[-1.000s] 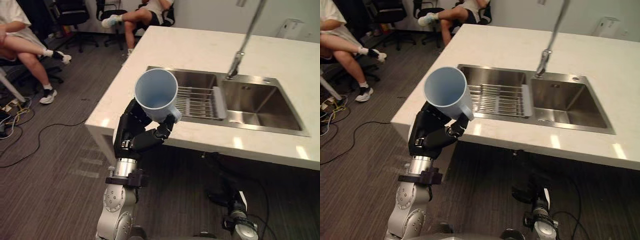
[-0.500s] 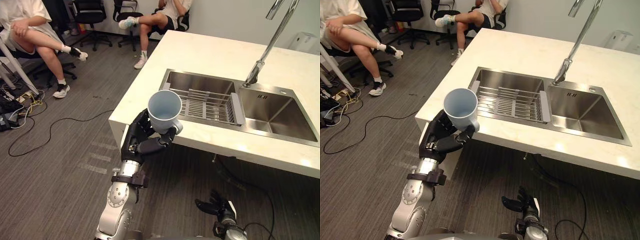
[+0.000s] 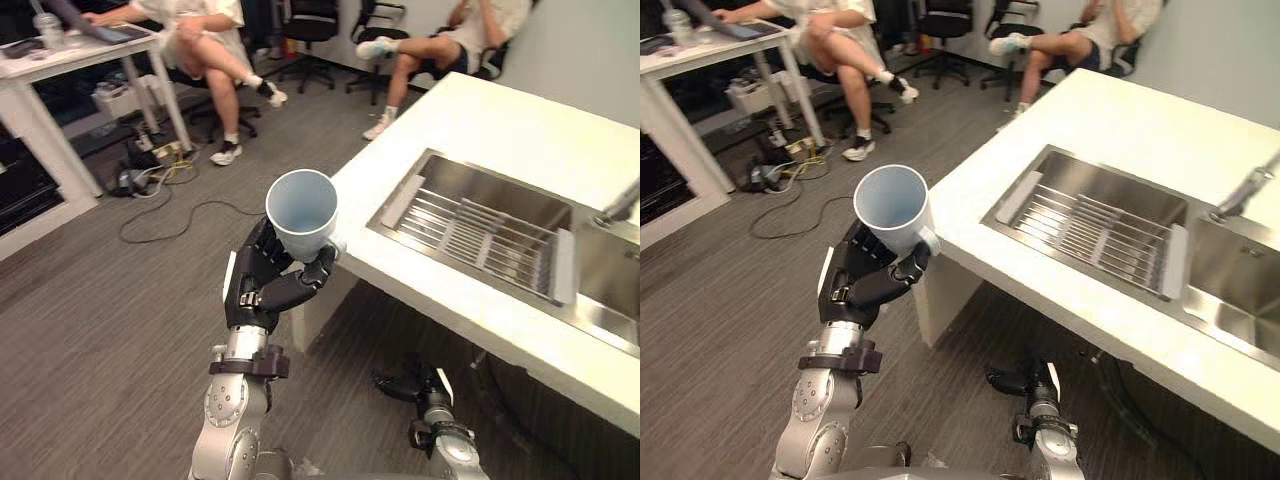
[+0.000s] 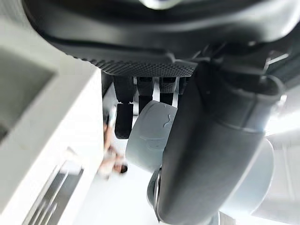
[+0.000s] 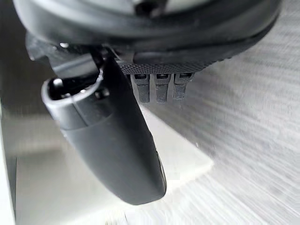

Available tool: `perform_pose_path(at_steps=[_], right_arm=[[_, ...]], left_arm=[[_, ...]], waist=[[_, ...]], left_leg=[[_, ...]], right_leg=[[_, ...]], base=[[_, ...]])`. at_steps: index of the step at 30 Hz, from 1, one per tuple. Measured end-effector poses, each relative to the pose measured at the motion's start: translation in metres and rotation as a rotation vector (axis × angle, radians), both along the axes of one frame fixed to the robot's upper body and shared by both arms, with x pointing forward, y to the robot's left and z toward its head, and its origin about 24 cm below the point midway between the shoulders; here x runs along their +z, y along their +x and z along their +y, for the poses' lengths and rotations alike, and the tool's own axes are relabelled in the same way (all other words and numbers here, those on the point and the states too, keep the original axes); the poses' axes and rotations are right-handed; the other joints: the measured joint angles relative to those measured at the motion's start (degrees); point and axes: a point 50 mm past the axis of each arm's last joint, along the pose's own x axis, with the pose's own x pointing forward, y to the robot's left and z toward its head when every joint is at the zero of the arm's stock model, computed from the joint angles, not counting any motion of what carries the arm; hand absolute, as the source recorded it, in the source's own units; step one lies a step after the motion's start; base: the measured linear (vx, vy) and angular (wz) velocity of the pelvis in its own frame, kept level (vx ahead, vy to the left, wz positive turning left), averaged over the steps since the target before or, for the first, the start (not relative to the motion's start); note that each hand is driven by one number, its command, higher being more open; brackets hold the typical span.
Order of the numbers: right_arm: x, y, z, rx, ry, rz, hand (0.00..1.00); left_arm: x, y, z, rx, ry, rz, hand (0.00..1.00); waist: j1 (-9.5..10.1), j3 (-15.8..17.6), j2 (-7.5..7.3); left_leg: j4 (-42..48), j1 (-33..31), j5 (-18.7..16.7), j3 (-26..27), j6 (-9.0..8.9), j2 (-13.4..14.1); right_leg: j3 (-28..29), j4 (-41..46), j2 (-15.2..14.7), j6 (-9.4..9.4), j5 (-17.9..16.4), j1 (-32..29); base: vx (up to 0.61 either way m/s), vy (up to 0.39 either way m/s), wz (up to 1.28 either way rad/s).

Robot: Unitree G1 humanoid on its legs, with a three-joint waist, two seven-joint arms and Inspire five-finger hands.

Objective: Walk over to the sink, pick up the cup, carry it to the dishwasher, place the cup inside the dishwasher, then close the dishwasher door

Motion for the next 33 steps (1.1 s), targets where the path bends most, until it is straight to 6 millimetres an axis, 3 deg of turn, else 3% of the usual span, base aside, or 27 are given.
perform_pose_path(at_steps=[1,2,4,6,7,8,9,11,13,14,16,20,21,22,23,25,26,28,30,31,33], right_arm=[[0.000,0.000,0.000,-0.002,-0.006,0.000,0.90],[0.001,0.002,0.001,-0.001,-0.008,-0.005,0.90],[0.001,0.001,-0.002,-0.001,-0.023,-0.002,0.90],[0.003,0.007,-0.006,-0.004,-0.041,-0.012,0.90],[0.006,0.014,-0.004,-0.003,-0.038,-0.031,0.90],[0.009,0.022,-0.003,0.007,-0.047,-0.052,0.90],[0.010,0.023,-0.003,0.012,-0.052,-0.055,0.90],[0.008,0.030,0.002,0.055,-0.067,-0.045,0.90],[0.008,0.031,0.006,0.081,-0.067,-0.046,0.90],[0.007,0.031,0.010,0.110,-0.072,-0.043,0.90],[0.007,0.030,0.016,0.146,-0.072,-0.042,0.90],[0.007,0.028,0.021,0.173,-0.066,-0.044,0.90],[0.009,0.028,0.019,0.171,-0.071,-0.053,0.90],[0.011,0.028,0.018,0.168,-0.076,-0.062,0.90],[0.011,0.027,0.014,0.167,-0.085,-0.061,0.90],[0.012,0.023,0.007,0.171,-0.110,-0.061,0.90],[0.014,0.021,0.006,0.170,-0.114,-0.070,0.90],[0.018,0.019,0.005,0.164,-0.117,-0.091,0.90],[0.024,0.020,0.002,0.155,-0.129,-0.120,0.90],[0.029,0.022,0.000,0.145,-0.139,-0.142,0.90],[0.031,0.026,-0.003,0.129,-0.148,-0.154,0.90]], left_arm=[[0.000,0.000,0.000,0.000,-0.002,0.001,0.30],[-0.002,-0.002,0.001,0.010,-0.008,0.008,0.30],[-0.005,-0.003,0.001,0.012,-0.013,0.024,0.30],[-0.005,-0.003,0.001,0.011,-0.010,0.020,0.30],[-0.005,-0.003,0.006,0.029,-0.002,0.018,0.30],[-0.005,-0.002,0.008,0.038,-0.001,0.014,0.30],[-0.006,-0.002,0.009,0.047,-0.008,0.020,0.30],[-0.014,0.001,0.010,0.051,0.002,0.053,0.30],[-0.020,0.001,0.010,0.041,0.017,0.082,0.30],[-0.022,0.001,0.009,0.036,0.022,0.094,0.30],[-0.022,0.001,0.008,0.028,0.023,0.094,0.30],[-0.015,0.006,-0.009,-0.069,0.049,0.052,0.30],[-0.011,0.008,-0.017,-0.105,0.046,0.030,0.30],[-0.008,0.010,-0.023,-0.130,0.043,0.015,0.30],[-0.009,0.010,-0.026,-0.139,0.036,0.020,0.30],[-0.013,0.007,-0.032,-0.159,0.018,0.039,0.30],[-0.014,0.007,-0.034,-0.161,0.009,0.040,0.30],[-0.013,0.007,-0.035,-0.165,-0.001,0.034,0.30],[-0.013,0.007,-0.034,-0.163,-0.002,0.035,0.30],[-0.012,0.007,-0.034,-0.163,-0.003,0.030,0.30],[-0.012,0.008,-0.034,-0.165,-0.003,0.030,0.30]], waist=[[-0.16,0.35,-0.13],[0.65,0.67,-0.15],[0.23,0.90,0.69],[0.22,0.80,1.39],[-0.59,0.96,-0.58],[-0.91,1.21,-0.17],[-0.65,1.12,0.12],[-0.89,1.79,-1.08],[-1.37,1.99,-0.90],[-2.60,2.32,-0.54],[-3.01,2.59,-0.13],[-3.73,2.47,-0.18],[-4.19,2.19,-0.64],[-4.32,1.90,-1.19],[-4.70,1.78,-0.21],[-3.55,0.73,2.59],[-3.41,0.71,3.30],[-3.34,1.03,3.64],[-3.33,1.35,3.15],[-3.19,1.67,2.59],[-3.27,1.53,3.12]], left_leg=[[-2.53,-0.21,0.63,5.73,3.44,1.54],[-0.50,-0.96,-0.58,13.99,4.57,5.12],[3.39,-1.96,-2.28,21.58,4.76,9.38],[1.85,-2.55,-0.36,22.33,4.74,8.23],[0.31,-2.85,-0.25,22.75,5.50,5.90],[6.63,-4.04,-2.56,22.97,6.80,5.25],[7.20,-2.98,-3.61,23.04,6.44,5.13],[7.24,-1.49,-6.48,22.57,7.67,2.29],[7.67,-0.33,-7.47,21.15,8.76,1.29],[6.56,1.61,-7.91,18.93,9.17,0.46],[3.55,4.49,-7.72,16.80,9.13,-0.58],[0.20,7.94,-7.35,11.82,8.62,-2.17],[0.41,7.96,-7.65,9.72,8.10,-3.13],[1.30,8.04,-8.32,8.02,7.39,-4.61],[2.04,8.06,-8.84,7.11,6.93,-4.38],[2.95,8.00,-10.08,6.63,4.69,-2.13],[4.00,8.41,-10.76,7.03,3.53,-0.85],[8.36,8.23,-11.49,9.10,2.31,1.00],[14.55,6.37,-11.49,12.52,2.27,2.54],[16.91,5.14,-13.65,15.44,3.04,4.00],[13.76,3.96,-14.54,17.69,3.30,7.34]], right_leg=[[-1.52,-1.11,-0.40,-0.05,0.05,1.33],[-3.17,-2.49,-0.06,0.43,0.33,2.44],[-6.94,-3.41,0.29,0.52,0.24,4.26],[-7.78,-3.10,-0.27,1.00,-1.50,4.18],[-6.40,-2.98,-2.04,0.04,-2.49,2.81],[-5.08,-1.18,-2.84,0.12,-2.95,1.57],[-4.82,-0.21,-3.01,0.43,-3.44,1.45],[-3.63,11.13,-6.75,1.11,-3.75,-1.58],[-0.95,21.02,-7.96,-1.09,-1.64,-5.12],[3.43,26.74,-6.54,-2.15,-2.28,-7.21],[7.53,27.79,-3.23,-3.31,-4.40,-9.65],[12.80,21.48,3.67,-3.46,-5.44,-15.38],[14.70,16.30,5.02,-3.07,-4.49,-16.35],[15.73,12.03,4.83,-3.09,1.79,-16.66],[14.34,12.20,4.67,-3.16,1.11,-15.99],[12.31,9.10,6.18,-3.57,1.27,-13.34],[10.86,7.78,6.85,-3.62,1.27,-11.25],[9.28,6.14,7.74,-3.67,1.24,-7.72],[8.15,4.45,7.76,-4.28,1.10,-4.91],[7.90,3.20,7.47,-5.19,0.73,-3.74],[7.34,3.10,7.25,-5.14,0.70,-3.70]], base=[[-0.14,-0.003,1.22],[-0.12,-0.024,1.01],[-0.09,-0.019,0.91],[-0.07,0.099,0.74],[0.01,0.156,0.57],[0.05,0.165,0.48],[0.11,0.133,0.30],[0.15,0.160,0.31],[0.21,0.164,0.51],[0.24,0.136,0.67],[0.21,0.069,0.64],[0.23,-0.025,0.80],[0.25,-0.120,1.01],[0.31,-0.151,1.02],[0.28,-0.132,0.69],[0.28,-0.117,0.39],[0.29,-0.138,0.35],[0.18,-0.098,0.41],[0.13,-0.037,0.33],[0.09,0.056,0.20],[0.07,0.104,0.17]])
